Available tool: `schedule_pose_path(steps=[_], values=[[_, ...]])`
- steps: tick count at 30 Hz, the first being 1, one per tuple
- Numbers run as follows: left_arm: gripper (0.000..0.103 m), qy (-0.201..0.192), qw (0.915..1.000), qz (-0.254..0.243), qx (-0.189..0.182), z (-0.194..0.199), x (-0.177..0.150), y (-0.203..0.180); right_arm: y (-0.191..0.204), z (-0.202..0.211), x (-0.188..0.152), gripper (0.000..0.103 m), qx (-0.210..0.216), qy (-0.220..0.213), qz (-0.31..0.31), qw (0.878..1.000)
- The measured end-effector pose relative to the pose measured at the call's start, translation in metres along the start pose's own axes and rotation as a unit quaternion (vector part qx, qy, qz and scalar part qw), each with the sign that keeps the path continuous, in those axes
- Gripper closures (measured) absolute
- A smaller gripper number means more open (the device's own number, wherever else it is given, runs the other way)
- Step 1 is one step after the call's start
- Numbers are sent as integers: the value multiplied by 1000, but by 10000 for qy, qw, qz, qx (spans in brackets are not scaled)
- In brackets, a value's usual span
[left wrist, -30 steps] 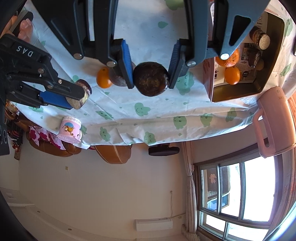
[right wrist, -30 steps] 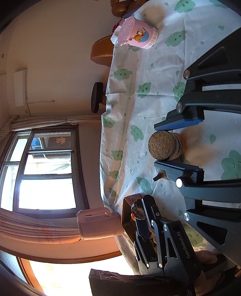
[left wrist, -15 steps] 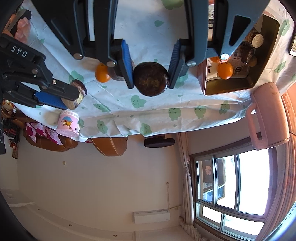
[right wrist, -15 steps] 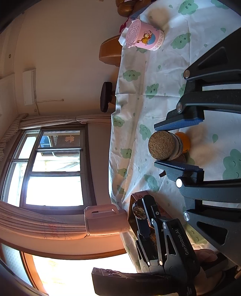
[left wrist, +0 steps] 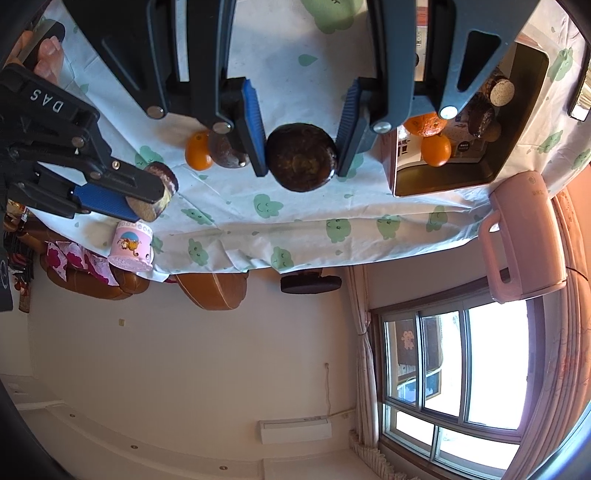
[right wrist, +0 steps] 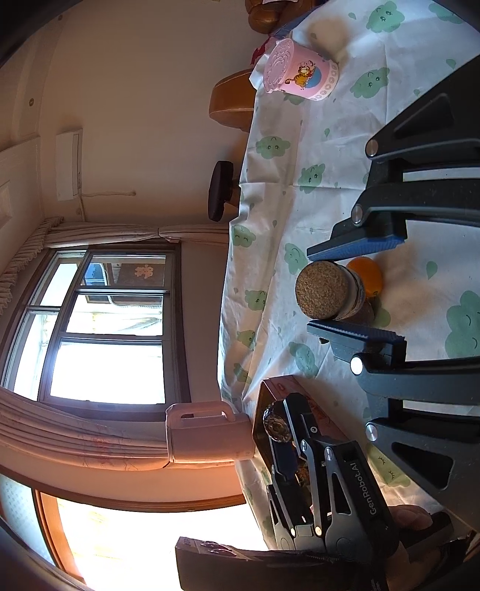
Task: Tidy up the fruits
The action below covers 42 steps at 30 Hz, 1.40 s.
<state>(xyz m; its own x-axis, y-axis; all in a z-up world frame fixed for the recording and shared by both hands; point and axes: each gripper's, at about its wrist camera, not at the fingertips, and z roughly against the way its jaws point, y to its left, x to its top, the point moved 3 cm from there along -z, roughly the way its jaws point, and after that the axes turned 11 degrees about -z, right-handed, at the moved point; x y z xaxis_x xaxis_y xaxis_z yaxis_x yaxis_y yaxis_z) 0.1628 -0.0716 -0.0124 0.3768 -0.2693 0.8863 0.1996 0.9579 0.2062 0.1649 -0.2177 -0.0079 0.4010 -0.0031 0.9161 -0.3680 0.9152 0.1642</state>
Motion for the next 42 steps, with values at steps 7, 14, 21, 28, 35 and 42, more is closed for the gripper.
schedule_pose_path(steps=[7,14,21,28,35,42], values=[[65,91,9995,133,253,11,-4,30,37,-8,12,68,358,36,219,9991],[65,228,9983,207,497,15,-11,62,76,-16,24,68,702,36,449,9965],[65,393,9967,206,676,13,-19,85,107,-31,27,68,954,128,625,9934],[65,553,9949,222,816,10,-26,105,132,-43,22,68,1108,227,761,9907],[65,749,9926,352,891,3,-36,122,146,-52,16,68,1196,326,772,9893],[65,845,9913,420,916,2,-43,133,157,-61,12,68,1239,433,804,9881]])
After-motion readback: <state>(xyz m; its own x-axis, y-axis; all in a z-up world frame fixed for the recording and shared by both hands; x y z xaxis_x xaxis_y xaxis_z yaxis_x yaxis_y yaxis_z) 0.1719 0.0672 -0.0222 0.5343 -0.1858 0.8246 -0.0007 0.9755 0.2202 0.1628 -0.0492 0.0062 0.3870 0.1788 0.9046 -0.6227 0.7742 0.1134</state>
